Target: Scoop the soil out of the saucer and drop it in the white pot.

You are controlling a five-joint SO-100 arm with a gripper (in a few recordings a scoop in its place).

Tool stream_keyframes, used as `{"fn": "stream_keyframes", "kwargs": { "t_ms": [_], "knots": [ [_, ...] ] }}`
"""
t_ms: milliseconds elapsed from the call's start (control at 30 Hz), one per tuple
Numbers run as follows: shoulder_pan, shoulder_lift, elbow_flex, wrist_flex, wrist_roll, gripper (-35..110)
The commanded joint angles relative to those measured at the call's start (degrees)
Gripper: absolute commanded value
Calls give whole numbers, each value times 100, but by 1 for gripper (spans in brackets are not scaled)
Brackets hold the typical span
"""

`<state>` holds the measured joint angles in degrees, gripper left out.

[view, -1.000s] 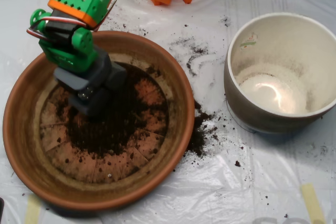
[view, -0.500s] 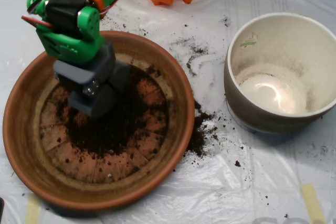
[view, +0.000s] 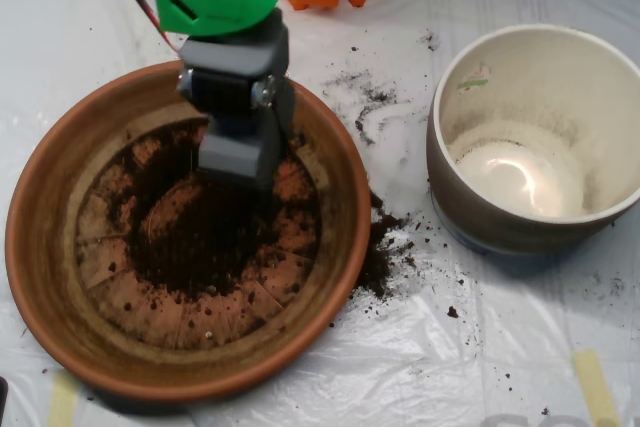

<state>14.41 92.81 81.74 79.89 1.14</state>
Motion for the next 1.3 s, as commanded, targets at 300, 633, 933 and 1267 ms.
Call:
{"fn": "stream_keyframes", "kwargs": {
  "t_ms": [300, 633, 933, 1267],
  "knots": [
    [-1143, 1011, -668, 316, 132, -1],
    [-2364, 527, -1872, 765, 237, -1],
    [-3445, 105, -1942, 562, 35, -1],
    [-3876, -114, -1547, 229, -26, 30]
  ]
}}
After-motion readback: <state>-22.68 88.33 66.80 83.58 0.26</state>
